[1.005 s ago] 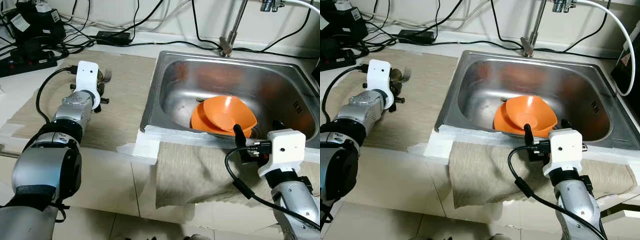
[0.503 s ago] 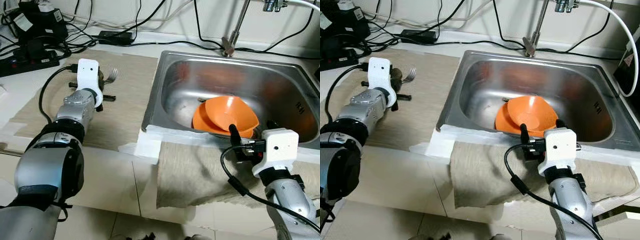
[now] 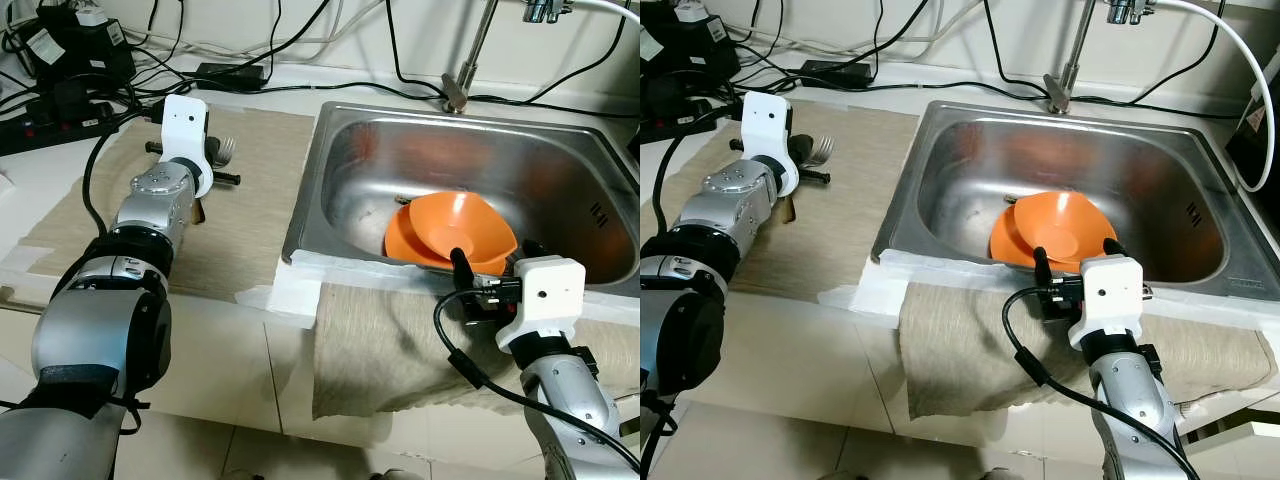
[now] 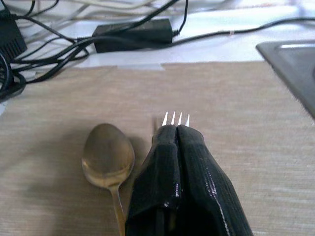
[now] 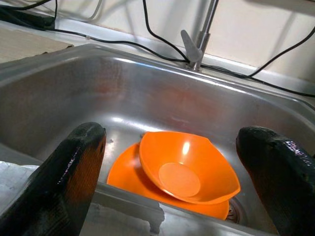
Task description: Kitchen organization
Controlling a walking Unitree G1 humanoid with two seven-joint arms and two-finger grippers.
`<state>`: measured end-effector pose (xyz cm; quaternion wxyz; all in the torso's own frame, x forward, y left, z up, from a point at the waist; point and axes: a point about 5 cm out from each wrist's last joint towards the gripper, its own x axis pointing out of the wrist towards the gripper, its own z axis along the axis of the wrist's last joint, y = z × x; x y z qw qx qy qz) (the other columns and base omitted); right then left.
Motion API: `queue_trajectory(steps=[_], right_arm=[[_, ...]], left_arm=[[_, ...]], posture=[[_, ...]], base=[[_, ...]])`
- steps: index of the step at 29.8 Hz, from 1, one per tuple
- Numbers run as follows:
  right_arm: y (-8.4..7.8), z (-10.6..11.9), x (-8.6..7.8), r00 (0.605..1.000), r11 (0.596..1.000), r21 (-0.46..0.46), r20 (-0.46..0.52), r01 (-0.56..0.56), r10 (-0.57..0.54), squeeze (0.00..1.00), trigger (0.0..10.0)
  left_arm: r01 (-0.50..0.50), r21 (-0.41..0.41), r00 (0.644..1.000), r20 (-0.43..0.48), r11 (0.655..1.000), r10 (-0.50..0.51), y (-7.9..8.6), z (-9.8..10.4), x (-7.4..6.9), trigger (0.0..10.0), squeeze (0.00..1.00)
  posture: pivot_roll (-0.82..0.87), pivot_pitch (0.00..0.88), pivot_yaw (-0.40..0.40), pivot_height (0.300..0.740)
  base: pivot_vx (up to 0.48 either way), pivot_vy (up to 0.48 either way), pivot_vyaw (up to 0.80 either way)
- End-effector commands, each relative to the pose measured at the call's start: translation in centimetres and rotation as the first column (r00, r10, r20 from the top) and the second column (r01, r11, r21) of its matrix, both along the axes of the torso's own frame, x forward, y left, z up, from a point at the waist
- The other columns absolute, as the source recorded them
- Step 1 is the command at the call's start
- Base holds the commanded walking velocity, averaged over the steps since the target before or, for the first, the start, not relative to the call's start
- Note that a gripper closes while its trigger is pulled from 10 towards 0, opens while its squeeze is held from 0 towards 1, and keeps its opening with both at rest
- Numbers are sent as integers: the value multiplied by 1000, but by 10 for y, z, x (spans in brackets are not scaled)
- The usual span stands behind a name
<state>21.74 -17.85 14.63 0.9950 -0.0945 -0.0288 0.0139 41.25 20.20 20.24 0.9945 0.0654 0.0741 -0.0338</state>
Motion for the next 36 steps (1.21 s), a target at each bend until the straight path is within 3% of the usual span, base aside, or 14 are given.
queue_trajectory(steps=[1,9,12,13,14,15,16,24,36], right_arm=[[-1,0,2,1000,1000,1,5,9,-9,0,10000],[2,-1,4,1000,1000,7,11,12,-12,0,10000],[2,-3,3,1000,1000,11,9,14,-14,0,10000],[3,-3,3,1000,1000,12,9,14,-14,0,10000],[3,-4,3,1000,1000,13,8,15,-15,0,10000],[3,-4,3,1000,1000,14,8,15,-15,0,10000],[4,-4,2,1000,1000,14,7,14,-14,0,10000],[3,0,4,1000,1000,17,22,16,-16,0,10000],[6,4,12,999,1000,29,48,7,-8,0,10000]], left_arm=[[15,-4,998,68,1000,-14,-3,21,4,0,0],[70,0,989,130,998,-69,-14,40,7,0,0],[55,82,992,110,995,-64,-11,37,7,0,0],[37,97,993,106,995,-47,-9,35,7,3373,0],[33,100,994,102,994,-43,-8,34,6,10000,616],[29,100,995,95,995,-39,-7,32,6,10000,616],[23,101,996,85,995,-31,-5,29,5,10000,1000],[68,83,995,-84,994,-61,-9,-17,-3,10000,1000],[62,48,998,-20,997,-61,-10,-15,-5,10000,1000]], posture=[[-194,0,21,736],[-189,0,29,736],[-188,2,33,736],[-187,4,34,736],[-186,4,34,736],[-187,5,34,736],[-188,6,34,736],[-192,6,33,736],[-160,0,34,736]], base=[[0,0,0],[0,0,0],[0,0,0],[0,0,0],[0,0,0],[0,0,0],[0,0,0],[0,0,0],[0,0,0]])
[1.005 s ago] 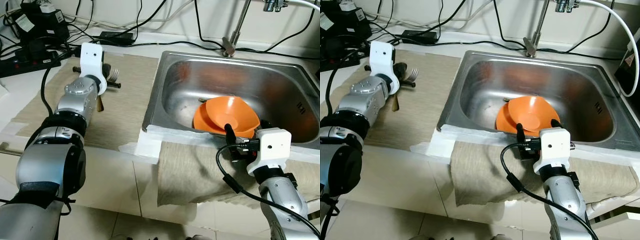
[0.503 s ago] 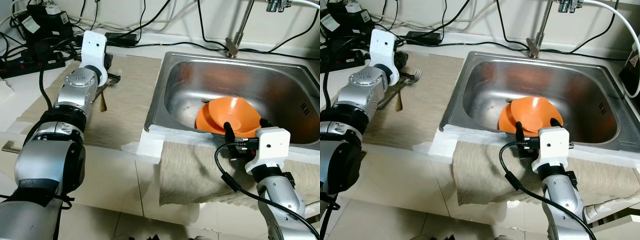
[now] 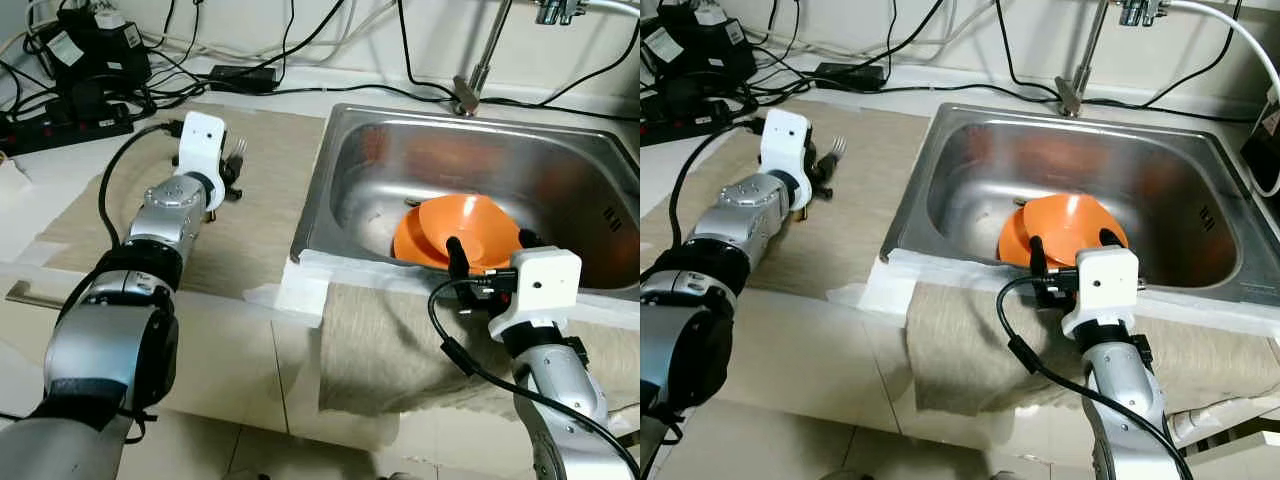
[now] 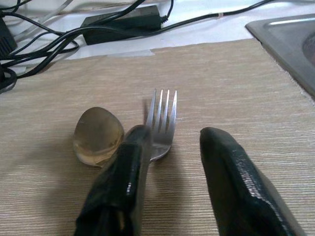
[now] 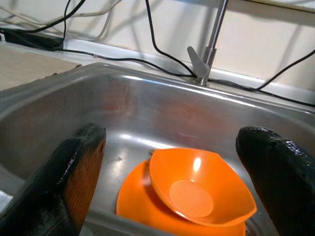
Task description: Kitchen organization
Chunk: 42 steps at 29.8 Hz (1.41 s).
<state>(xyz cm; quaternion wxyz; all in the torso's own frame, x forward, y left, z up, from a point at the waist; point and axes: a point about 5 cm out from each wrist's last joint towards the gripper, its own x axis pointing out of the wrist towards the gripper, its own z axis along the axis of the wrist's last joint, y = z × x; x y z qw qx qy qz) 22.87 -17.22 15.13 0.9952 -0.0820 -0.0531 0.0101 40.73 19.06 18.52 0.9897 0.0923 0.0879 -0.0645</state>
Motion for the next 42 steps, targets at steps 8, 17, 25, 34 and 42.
queue_trajectory(steps=[8,17,25,34,42], right_arm=[[8,-4,16,999,999,21,7,-38,38,0,10000],[16,-5,28,997,996,38,14,-81,81,0,10000],[22,-7,36,994,994,43,27,-105,104,0,10000],[21,-8,36,996,995,57,49,-83,80,0,10000],[23,-9,36,995,995,74,72,-70,64,0,10000]], left_arm=[[20,-28,993,116,999,-17,3,7,-22,10000,1000],[-29,-95,969,244,995,51,-2,-3,-57,10000,1000],[-31,-148,961,267,988,70,-16,1,-89,10000,1000],[-31,-188,968,239,982,76,-22,-13,-112,10000,1000],[-29,-181,974,216,983,68,-26,-20,-120,10000,1000]], posture=[[-67,0,23,736],[5,0,7,736],[33,0,5,736],[27,0,17,736],[20,0,27,736]], base=[[0,0,0],[0,0,0],[0,0,0],[0,0,0],[0,0,0]])
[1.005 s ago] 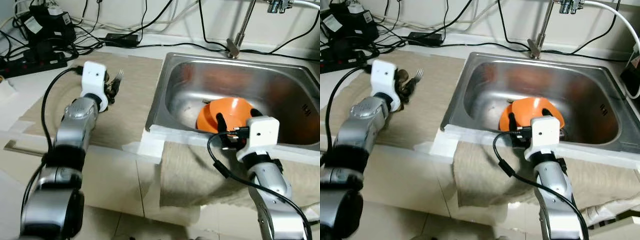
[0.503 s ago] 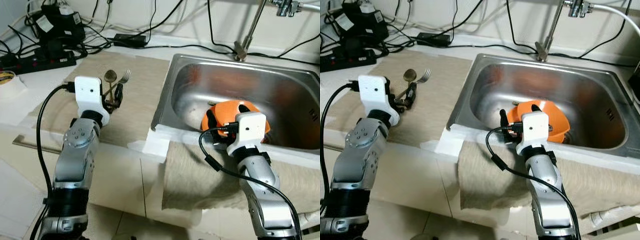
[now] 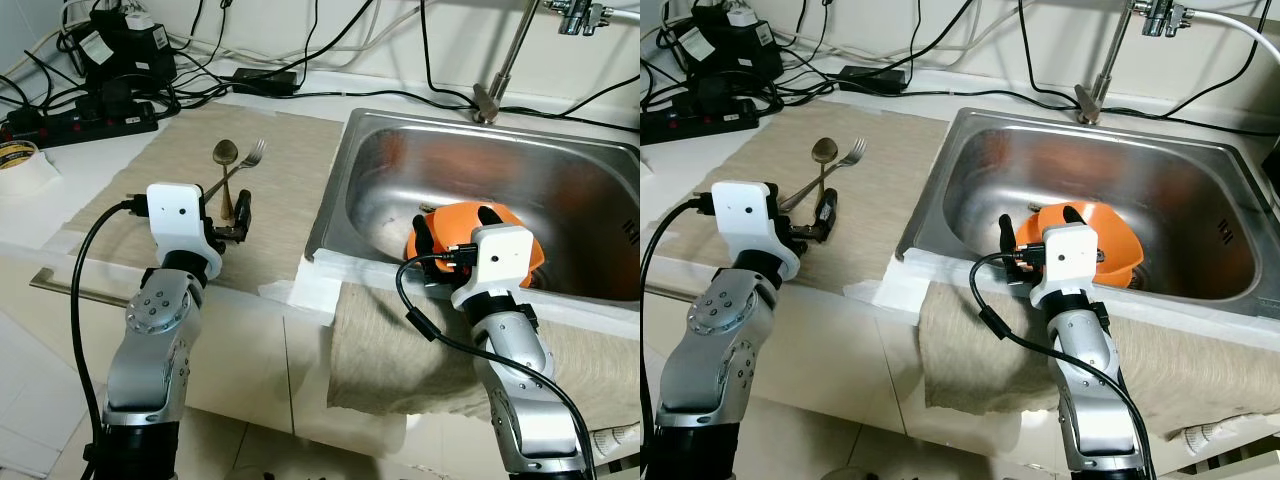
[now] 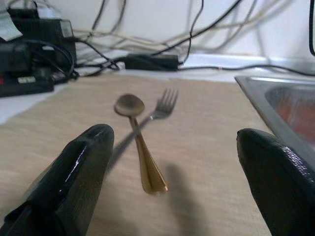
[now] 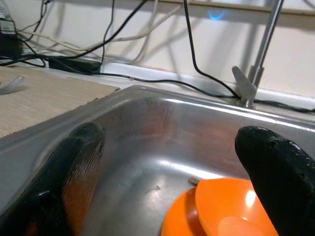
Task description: Kitchen organization
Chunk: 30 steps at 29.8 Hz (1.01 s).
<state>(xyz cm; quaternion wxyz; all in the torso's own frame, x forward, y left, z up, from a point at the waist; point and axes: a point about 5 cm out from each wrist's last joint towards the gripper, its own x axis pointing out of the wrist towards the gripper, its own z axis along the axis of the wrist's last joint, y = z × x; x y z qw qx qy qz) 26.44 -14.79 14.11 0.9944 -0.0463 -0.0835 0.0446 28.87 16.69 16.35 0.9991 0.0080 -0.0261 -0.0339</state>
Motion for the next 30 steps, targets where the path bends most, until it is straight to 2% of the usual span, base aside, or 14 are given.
queue_trajectory(steps=[1,11,12,14,15,24,30], right_arm=[[0,1,0,1000,1000,10,14,10,-10,0,10000],[1,0,-1,1000,1000,12,18,16,-16,0,10000],[1,0,-1,1000,1000,11,18,17,-17,0,10000],[1,0,-1,1000,1000,11,18,17,-17,0,10000],[1,0,-1,1000,1000,10,17,17,-17,0,10000],[0,-2,-2,1000,1000,3,10,19,-19,0,10000],[1,-3,-3,1000,1000,2,7,19,-19,0,10000]], left_arm=[[9,2,1000,-2,1000,-9,-3,0,-2,10000,1000],[19,15,1000,-13,1000,-19,-5,-1,1,10000,1000],[18,16,1000,-15,1000,-18,-5,-1,2,10000,933],[18,16,1000,-15,1000,-18,-5,-1,2,10000,933],[17,17,1000,-16,1000,-17,-5,0,4,10000,0],[-10,23,999,-36,1000,11,-2,-3,8,10000,0],[-33,48,999,-26,998,34,3,5,19,10000,0]], posture=[[20,0,27,736],[7,0,35,736],[6,0,36,736],[6,0,36,736],[6,0,37,736],[-2,0,39,736],[-6,0,45,736]], base=[[0,0,0],[0,0,0],[0,0,0],[0,0,0],[0,0,0],[0,0,0],[0,0,0]])
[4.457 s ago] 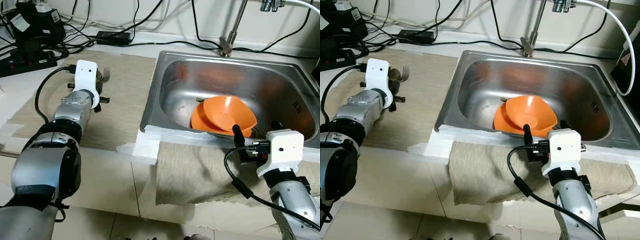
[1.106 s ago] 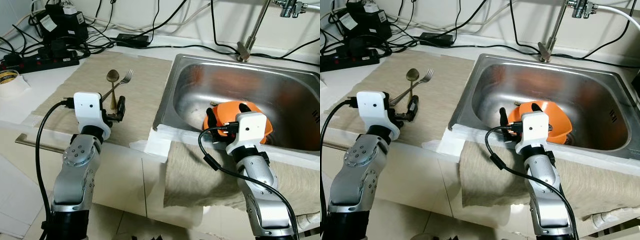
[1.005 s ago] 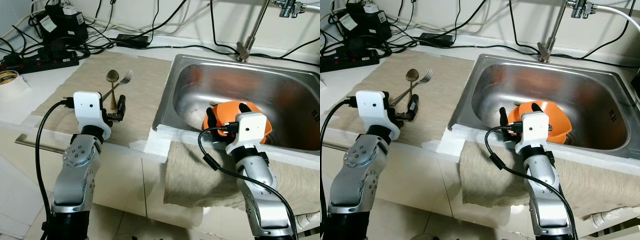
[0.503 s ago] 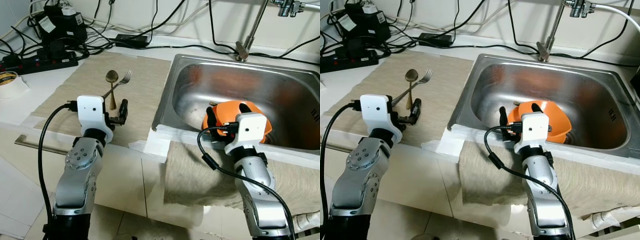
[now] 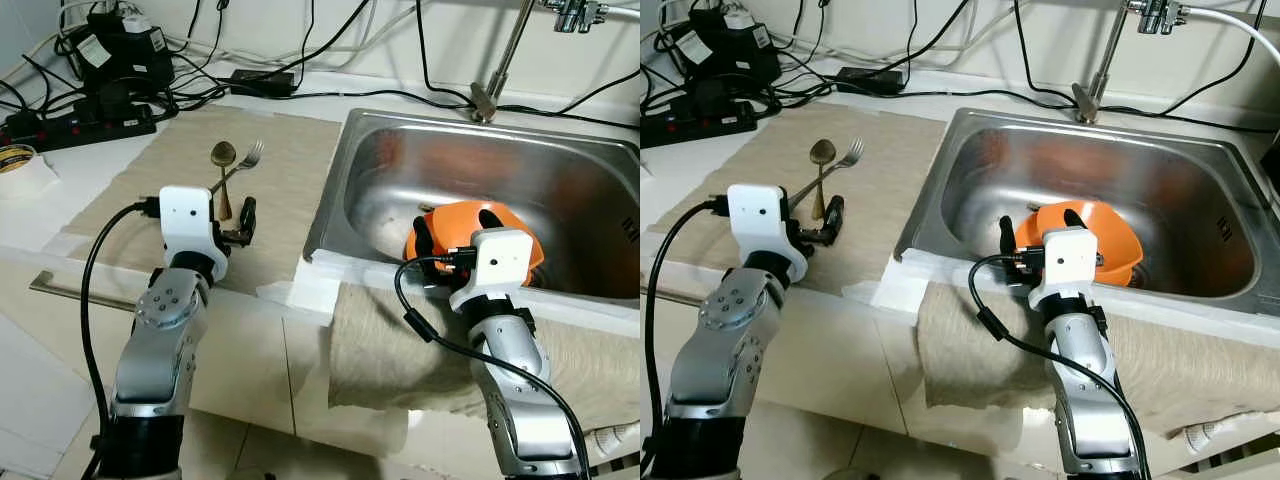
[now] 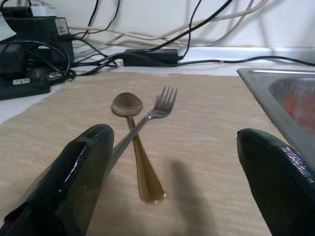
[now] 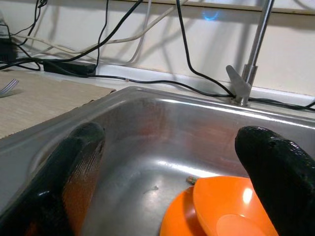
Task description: Kitchen organization
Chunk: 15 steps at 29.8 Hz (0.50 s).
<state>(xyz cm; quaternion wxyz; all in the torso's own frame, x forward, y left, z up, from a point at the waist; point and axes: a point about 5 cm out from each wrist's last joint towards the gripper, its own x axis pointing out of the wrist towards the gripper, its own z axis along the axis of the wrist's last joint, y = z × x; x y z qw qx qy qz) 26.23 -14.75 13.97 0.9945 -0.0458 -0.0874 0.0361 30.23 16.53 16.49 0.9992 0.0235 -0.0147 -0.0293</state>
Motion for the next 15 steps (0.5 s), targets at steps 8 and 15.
queue_trajectory(steps=[8,15], right_arm=[[1,-3,-3,1000,1000,2,-7,8,-8,0,10000],[0,-4,-6,1000,1000,6,-12,17,-17,0,10000]], left_arm=[[-54,20,998,-30,998,55,13,3,13,10000,0],[-42,118,987,-152,992,59,25,-1,40,10000,0]], posture=[[-10,0,50,736],[-26,0,65,736]], base=[[0,0,0],[0,0,0]])
